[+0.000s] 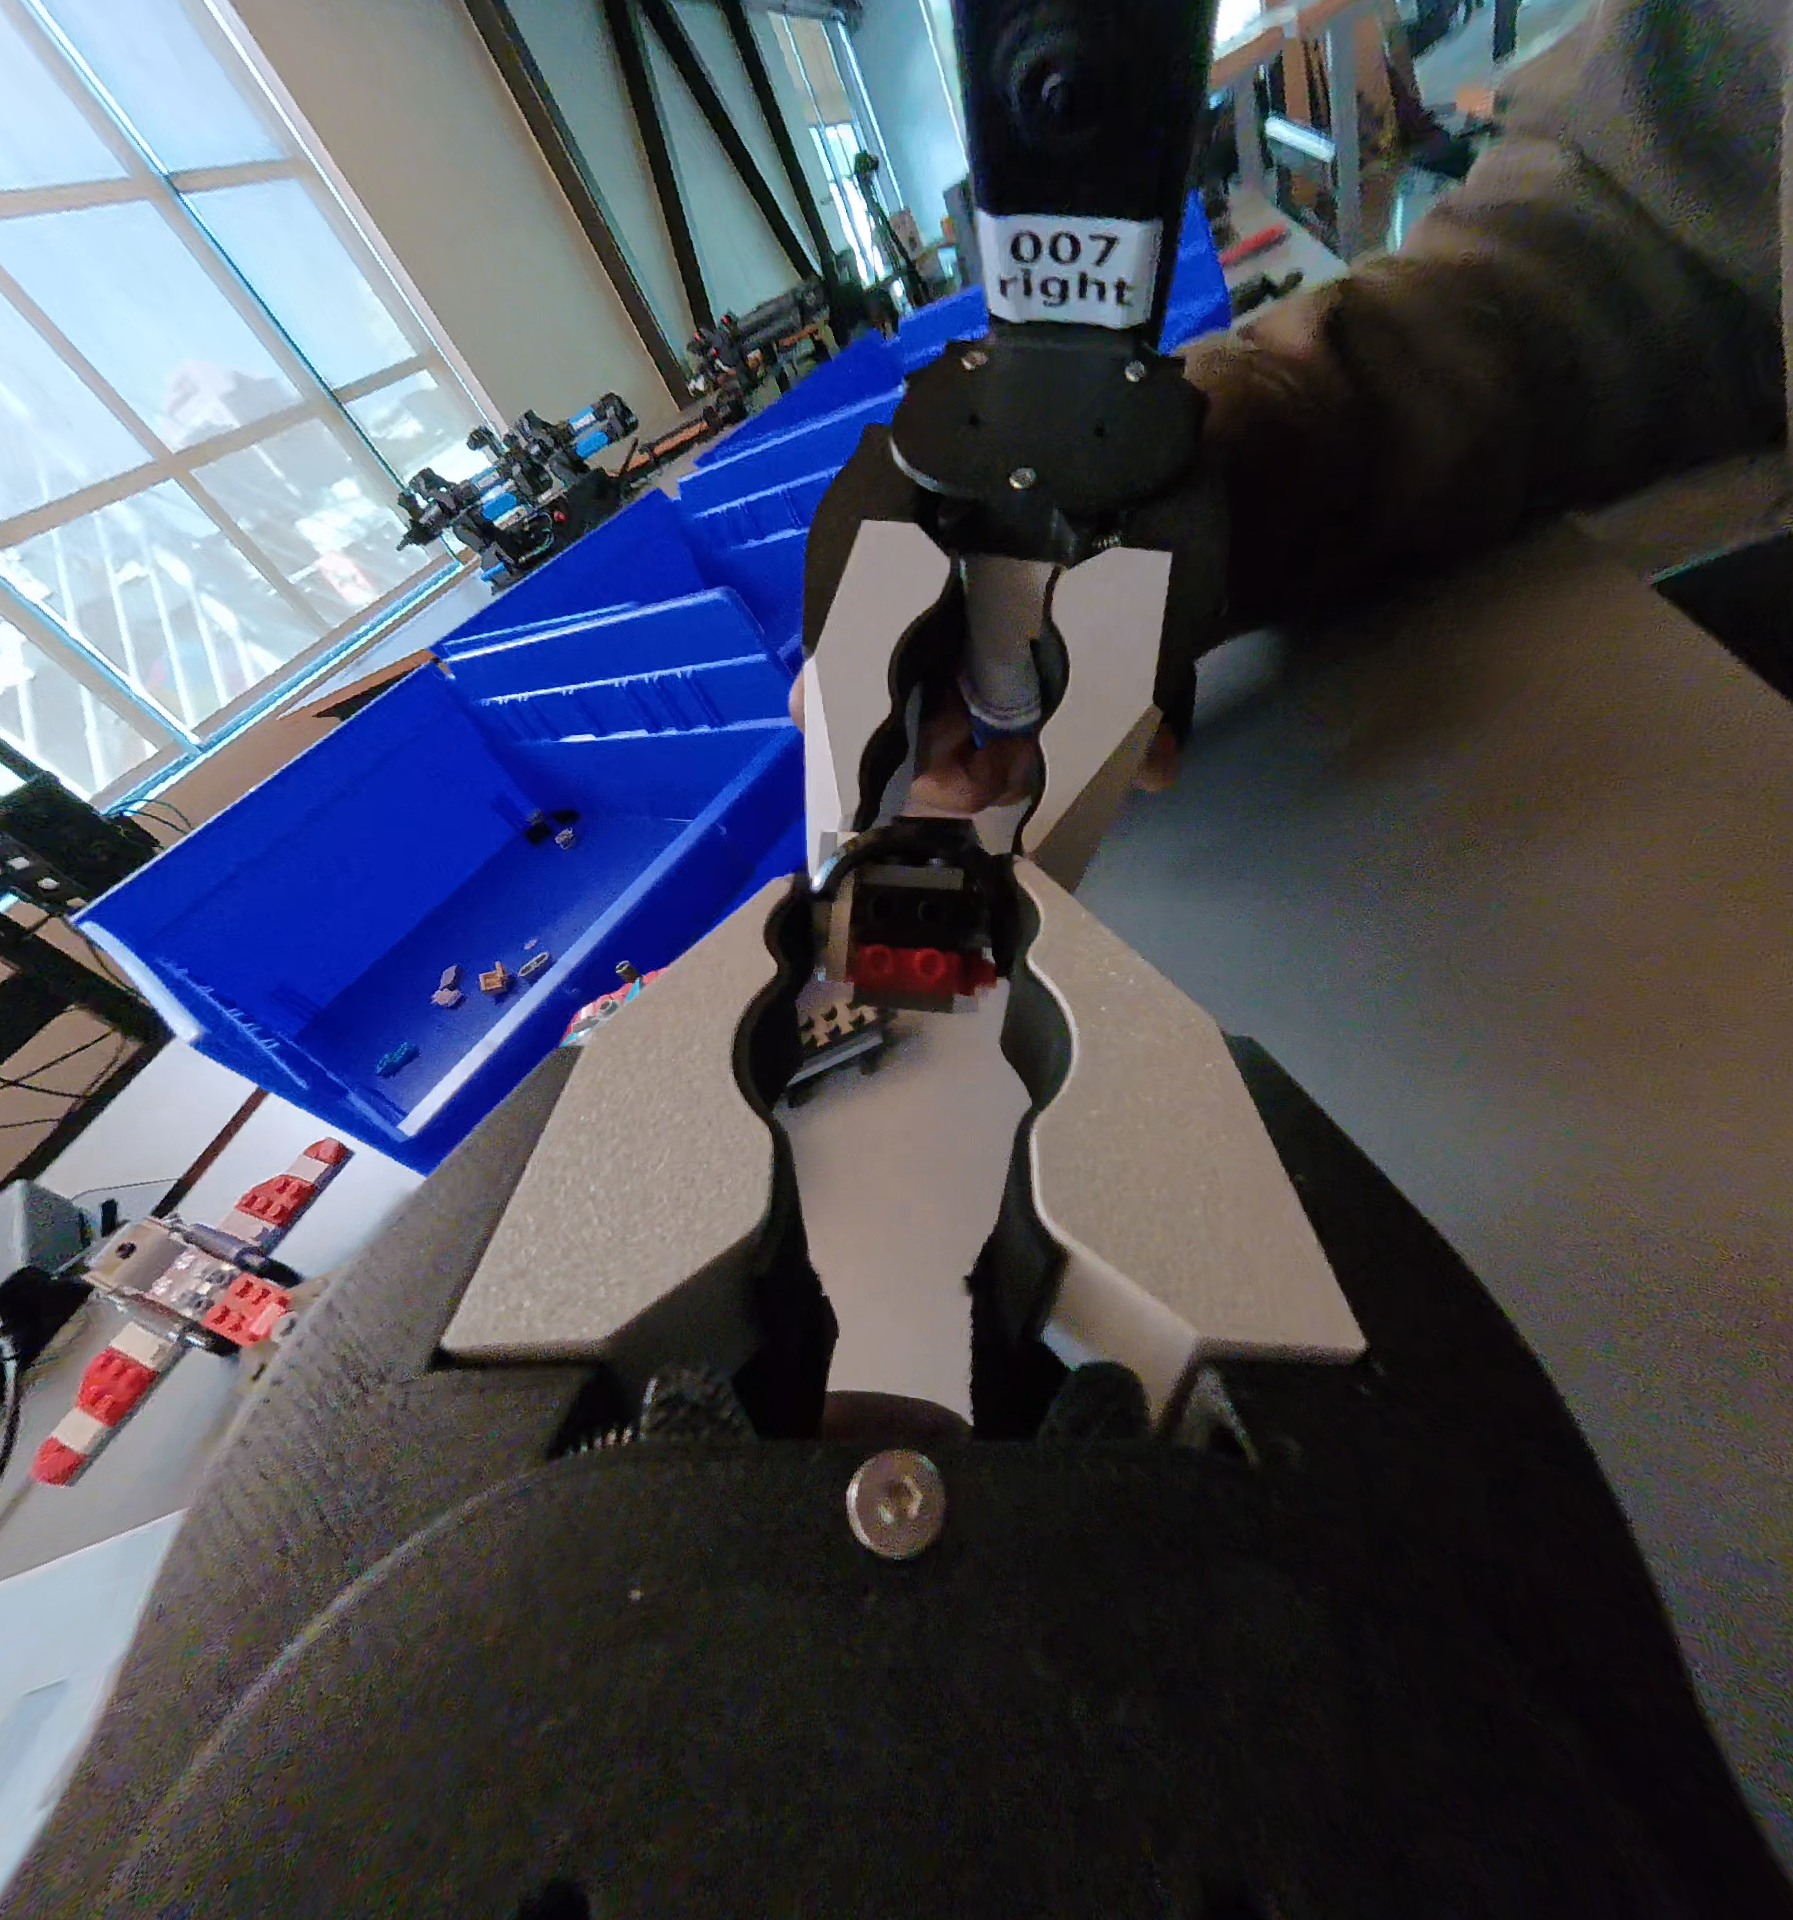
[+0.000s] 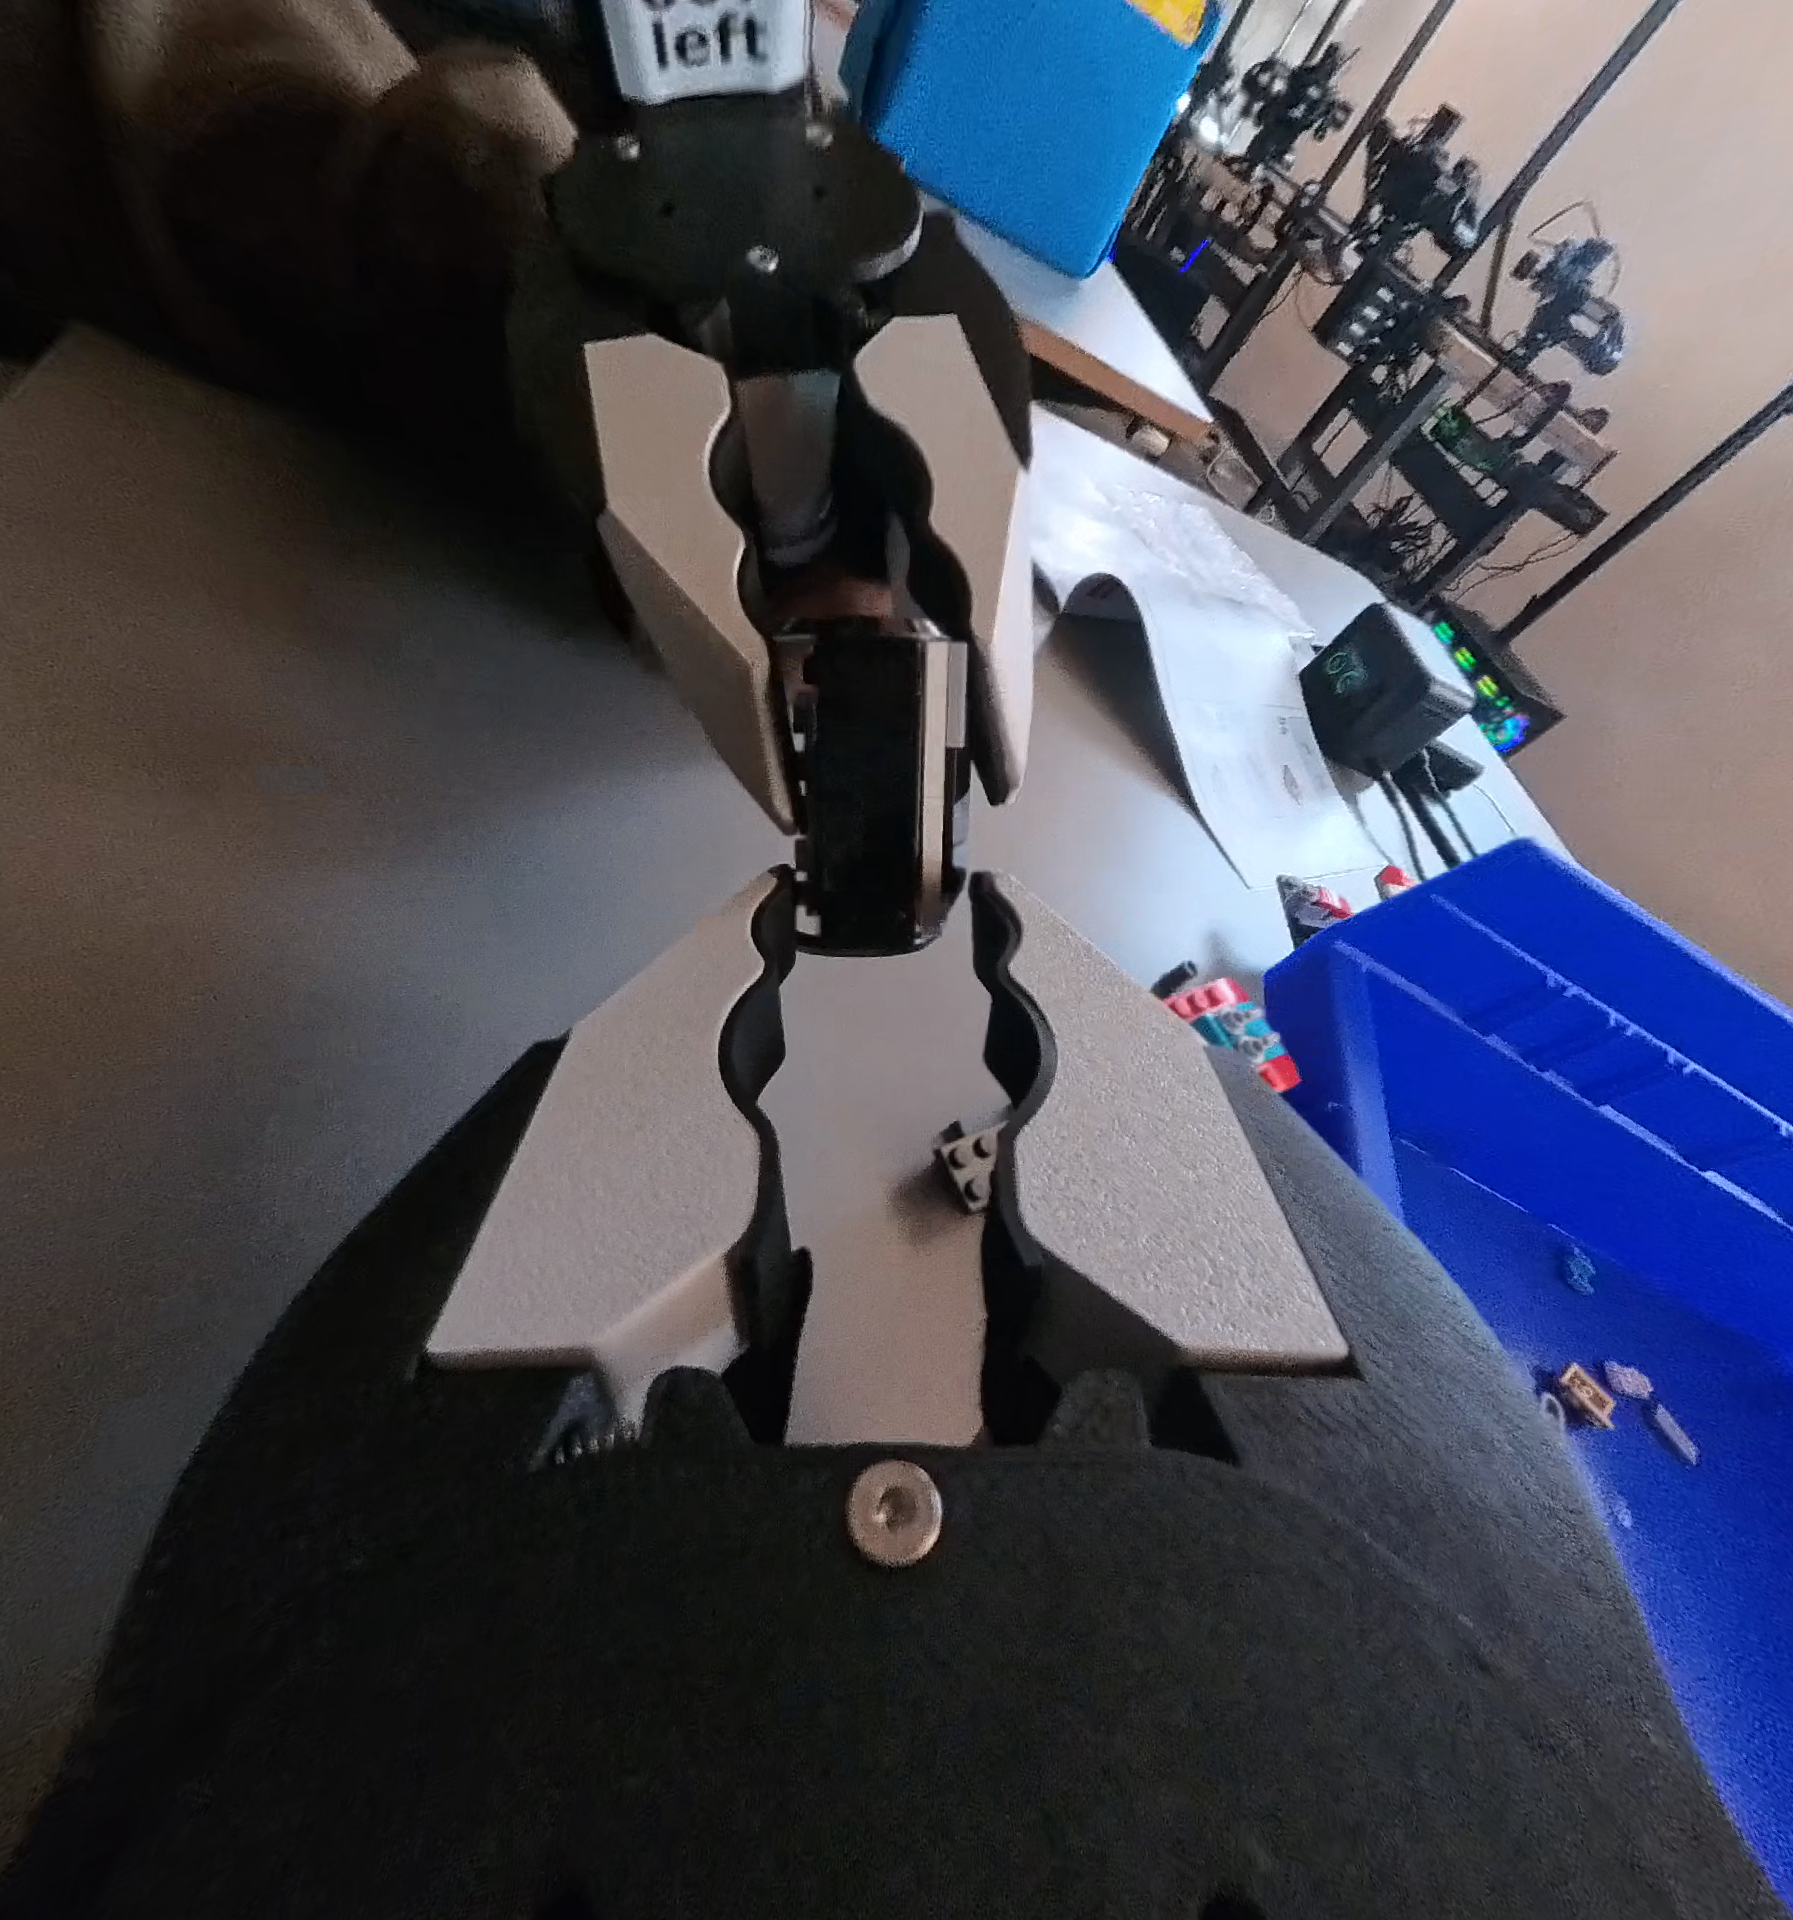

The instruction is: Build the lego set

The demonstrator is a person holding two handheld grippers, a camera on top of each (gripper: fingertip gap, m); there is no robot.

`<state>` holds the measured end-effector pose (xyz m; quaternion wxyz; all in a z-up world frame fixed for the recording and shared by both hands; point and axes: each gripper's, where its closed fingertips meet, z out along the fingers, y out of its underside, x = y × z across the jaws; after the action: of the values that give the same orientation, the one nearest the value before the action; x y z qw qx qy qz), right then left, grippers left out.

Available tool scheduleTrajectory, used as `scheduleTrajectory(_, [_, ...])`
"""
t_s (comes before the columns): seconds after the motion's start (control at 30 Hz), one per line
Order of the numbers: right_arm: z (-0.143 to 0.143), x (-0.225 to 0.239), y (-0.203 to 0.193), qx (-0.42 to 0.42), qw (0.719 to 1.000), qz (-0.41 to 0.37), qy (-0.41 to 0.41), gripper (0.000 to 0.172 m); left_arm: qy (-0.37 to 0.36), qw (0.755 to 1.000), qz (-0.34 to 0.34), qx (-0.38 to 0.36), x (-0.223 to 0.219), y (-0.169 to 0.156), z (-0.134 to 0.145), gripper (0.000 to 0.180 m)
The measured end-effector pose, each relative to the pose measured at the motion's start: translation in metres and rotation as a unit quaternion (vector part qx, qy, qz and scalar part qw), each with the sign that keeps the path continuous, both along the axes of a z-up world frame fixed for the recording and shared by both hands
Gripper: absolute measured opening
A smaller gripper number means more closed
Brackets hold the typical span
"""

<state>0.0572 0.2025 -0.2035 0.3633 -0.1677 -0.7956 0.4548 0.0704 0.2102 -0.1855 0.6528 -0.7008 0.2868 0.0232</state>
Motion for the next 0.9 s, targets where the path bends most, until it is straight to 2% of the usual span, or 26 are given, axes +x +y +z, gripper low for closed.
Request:
scheduleTrajectory(0.2, [0.015,0.003,0.0,-0.069,0.998,0.014,-0.005,0.047,-0.058,0.998,-0.021,0.027,-0.001,-0.004,0.015,0.035])
scheduleTrajectory(0.4, [0.015,0.005,-0.009,-0.08,0.996,0.034,-0.004,0.045,-0.113,0.99,-0.056,0.059,0.004,-0.01,0.03,0.035])
scheduleTrajectory(0.6, [0.018,0.006,-0.011,-0.096,0.994,0.041,-0.007,0.039,-0.124,0.989,-0.055,0.066,0.003,-0.01,0.033,0.035])
scheduleTrajectory(0.9, [0.022,0.006,-0.014,-0.113,0.993,0.039,0.002,0.057,-0.137,0.986,-0.056,0.071,0.002,-0.011,0.036,0.035])
